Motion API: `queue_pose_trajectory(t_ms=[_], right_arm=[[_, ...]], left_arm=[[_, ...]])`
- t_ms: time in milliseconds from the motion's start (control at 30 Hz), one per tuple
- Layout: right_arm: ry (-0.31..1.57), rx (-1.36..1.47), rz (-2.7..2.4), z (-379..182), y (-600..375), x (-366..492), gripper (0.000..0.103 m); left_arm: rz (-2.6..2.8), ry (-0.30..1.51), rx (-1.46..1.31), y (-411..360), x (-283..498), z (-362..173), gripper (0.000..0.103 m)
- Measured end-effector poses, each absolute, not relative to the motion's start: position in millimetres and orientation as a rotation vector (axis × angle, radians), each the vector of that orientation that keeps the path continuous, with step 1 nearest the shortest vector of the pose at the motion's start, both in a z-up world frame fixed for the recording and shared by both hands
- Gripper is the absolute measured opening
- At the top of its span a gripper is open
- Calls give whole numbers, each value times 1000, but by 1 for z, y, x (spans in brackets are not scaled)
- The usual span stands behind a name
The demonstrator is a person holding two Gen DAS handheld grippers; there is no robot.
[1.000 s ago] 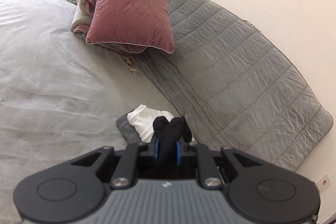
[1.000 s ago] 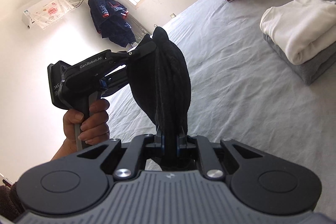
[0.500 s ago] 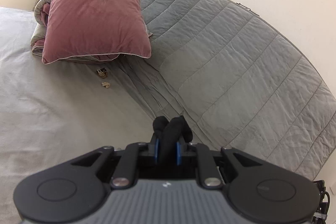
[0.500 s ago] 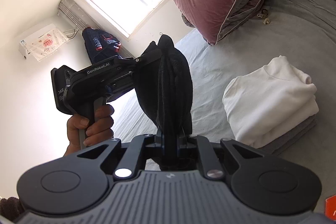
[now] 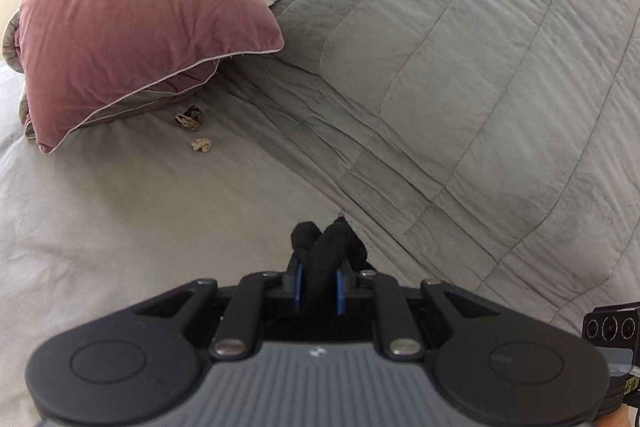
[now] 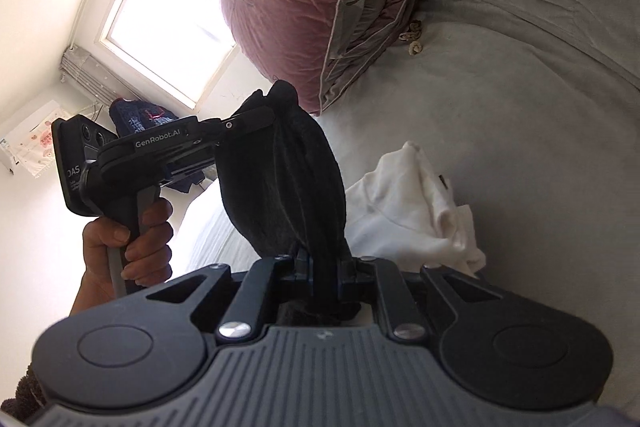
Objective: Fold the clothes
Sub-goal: 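Carry the lifted black shirt with both grippers toward the folded clothes stack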
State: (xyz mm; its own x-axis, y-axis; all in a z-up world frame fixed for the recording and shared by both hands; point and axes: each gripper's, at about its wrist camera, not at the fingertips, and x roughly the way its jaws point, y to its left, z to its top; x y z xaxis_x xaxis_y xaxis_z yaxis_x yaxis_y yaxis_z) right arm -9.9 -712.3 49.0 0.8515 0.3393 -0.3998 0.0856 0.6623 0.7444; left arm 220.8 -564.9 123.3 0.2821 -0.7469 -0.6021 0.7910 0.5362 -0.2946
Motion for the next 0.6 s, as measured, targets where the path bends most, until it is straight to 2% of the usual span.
queue_pose_trajectory(t_ms=[133,167,233,267,400,600], right_arm=[[540,773,86,35,-721,-14,15],[524,741,63,36,-720,-18,18],[498,645,-14,40,-716,-25,33],[480,597,-50,43,-715,-29,36],[372,471,-149,57,-702,-48,37],[271,289,-187,68,-655,-48,37]], left_arm=[[-1019,768,88,-589,230,88,19],[-1003,767,92,-592,232,81,20],[-968,739,89,-594,233,73,24],[-958,699,59,-588,233,75,24],[-930,531,-76,-562,230,85,30],[-1057,492,-91,-543,228,82,26]])
